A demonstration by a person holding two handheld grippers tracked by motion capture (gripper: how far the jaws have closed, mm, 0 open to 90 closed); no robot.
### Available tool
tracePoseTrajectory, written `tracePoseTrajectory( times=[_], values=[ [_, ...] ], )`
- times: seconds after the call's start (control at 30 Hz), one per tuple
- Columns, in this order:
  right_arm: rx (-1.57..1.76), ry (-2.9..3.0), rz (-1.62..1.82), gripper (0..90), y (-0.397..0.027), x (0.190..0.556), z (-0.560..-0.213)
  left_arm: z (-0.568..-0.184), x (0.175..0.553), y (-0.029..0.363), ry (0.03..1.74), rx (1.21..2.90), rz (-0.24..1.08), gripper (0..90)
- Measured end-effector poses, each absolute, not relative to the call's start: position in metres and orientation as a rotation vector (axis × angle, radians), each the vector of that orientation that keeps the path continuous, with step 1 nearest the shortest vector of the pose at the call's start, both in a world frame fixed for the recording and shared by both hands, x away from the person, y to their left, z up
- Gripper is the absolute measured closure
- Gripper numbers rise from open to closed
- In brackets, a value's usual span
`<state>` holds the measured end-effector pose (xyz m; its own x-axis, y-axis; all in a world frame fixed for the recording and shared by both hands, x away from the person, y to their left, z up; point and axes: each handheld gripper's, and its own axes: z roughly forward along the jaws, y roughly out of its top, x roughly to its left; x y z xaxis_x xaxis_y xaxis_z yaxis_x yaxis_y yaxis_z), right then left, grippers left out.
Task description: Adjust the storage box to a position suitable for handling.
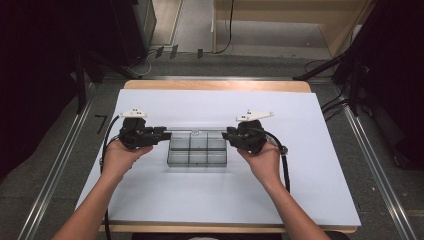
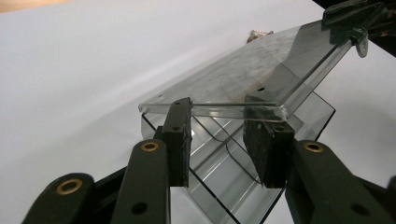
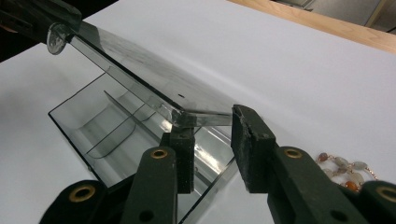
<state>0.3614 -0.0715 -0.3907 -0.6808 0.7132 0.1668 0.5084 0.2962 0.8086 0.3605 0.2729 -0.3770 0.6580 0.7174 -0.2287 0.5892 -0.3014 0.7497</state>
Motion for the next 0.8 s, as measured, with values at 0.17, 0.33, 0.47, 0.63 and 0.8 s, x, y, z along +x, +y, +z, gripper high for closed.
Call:
tracePoseTrajectory(
  times=[0.17, 0.33, 0.47, 0.63, 0.8],
  values=[
    [1.124, 2.331, 1.332, 71.7, -0.071, 0.366, -0.390, -0.376, 0.365, 0.273, 1.007, 2.001, 0.191, 63.5],
    [1.125, 2.327, 1.322, 71.6, -0.069, 0.370, -0.389, -0.376, 0.368, 0.274, 1.011, 1.995, 0.190, 64.5],
    [1.122, 2.326, 1.315, 71.6, -0.068, 0.373, -0.390, -0.376, 0.372, 0.273, 1.018, 1.996, 0.191, 65.2],
    [1.131, 2.317, 1.325, 72.1, -0.068, 0.377, -0.391, -0.375, 0.378, 0.273, 1.025, 1.998, 0.187, 66.2],
    [1.141, 2.312, 1.320, 72.4, -0.067, 0.382, -0.391, -0.375, 0.383, 0.273, 1.032, 1.998, 0.189, 67.0]
  ],
)
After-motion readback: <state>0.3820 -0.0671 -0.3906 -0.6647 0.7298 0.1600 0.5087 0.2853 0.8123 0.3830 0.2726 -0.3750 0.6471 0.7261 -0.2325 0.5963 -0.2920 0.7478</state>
